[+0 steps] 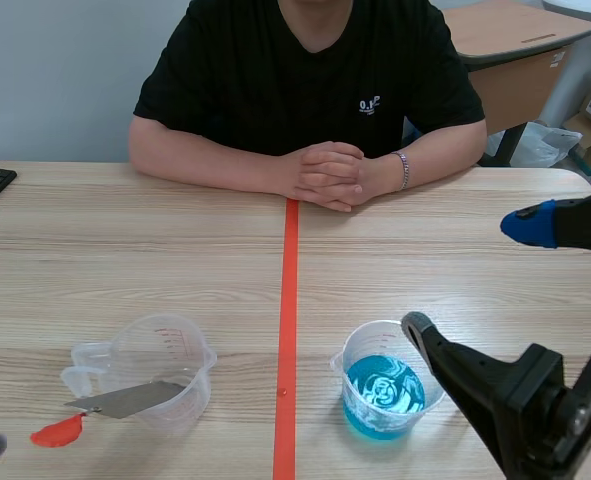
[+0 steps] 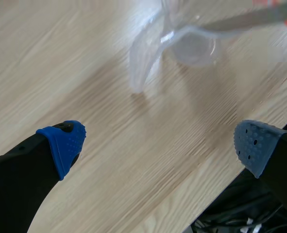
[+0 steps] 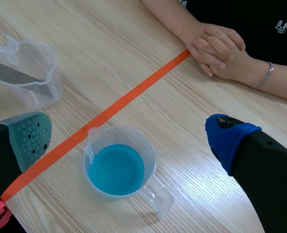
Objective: Do the redox reaction experiment.
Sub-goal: 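Return to the home posture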
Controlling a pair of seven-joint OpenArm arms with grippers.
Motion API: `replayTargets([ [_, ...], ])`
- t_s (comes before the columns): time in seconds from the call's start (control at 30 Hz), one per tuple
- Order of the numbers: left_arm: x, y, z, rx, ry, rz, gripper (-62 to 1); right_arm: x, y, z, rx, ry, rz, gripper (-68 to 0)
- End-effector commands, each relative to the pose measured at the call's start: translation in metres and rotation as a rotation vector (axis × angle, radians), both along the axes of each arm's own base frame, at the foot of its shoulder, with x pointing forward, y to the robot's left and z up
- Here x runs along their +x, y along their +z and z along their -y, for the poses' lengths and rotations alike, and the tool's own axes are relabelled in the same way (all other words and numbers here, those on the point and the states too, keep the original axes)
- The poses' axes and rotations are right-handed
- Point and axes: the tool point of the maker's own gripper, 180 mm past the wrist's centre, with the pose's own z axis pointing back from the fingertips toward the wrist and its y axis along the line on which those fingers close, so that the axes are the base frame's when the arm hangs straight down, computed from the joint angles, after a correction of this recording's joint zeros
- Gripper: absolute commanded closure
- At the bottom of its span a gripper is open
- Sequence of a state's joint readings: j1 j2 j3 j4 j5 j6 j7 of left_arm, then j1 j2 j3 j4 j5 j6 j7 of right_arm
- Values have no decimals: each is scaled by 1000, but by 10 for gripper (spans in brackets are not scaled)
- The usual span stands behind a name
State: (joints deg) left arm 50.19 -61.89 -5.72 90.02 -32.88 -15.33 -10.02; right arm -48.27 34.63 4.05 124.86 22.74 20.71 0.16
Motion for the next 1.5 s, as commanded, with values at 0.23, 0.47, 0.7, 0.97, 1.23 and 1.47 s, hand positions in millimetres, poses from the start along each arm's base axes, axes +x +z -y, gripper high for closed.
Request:
replayTargets([
  [0.23,50,58,36,-101,2,250,-623,3,10,-3,17,7,35,-679],
  [0.47,52,84,68,-190,-36,313,-623,3,10,-3,17,7,35,-679],
  [0.7,42,113,103,-283,-95,366,-623,4,12,-3,22,8,41,-679],
  [0.97,42,120,113,-277,-100,418,-623,4,13,-4,26,9,46,-679],
  [1.23,33,114,126,-304,-124,389,-623,4,13,-4,26,10,46,-679],
  [1.47,32,113,127,-306,-126,382,-623,4,13,-4,26,10,46,-679],
])
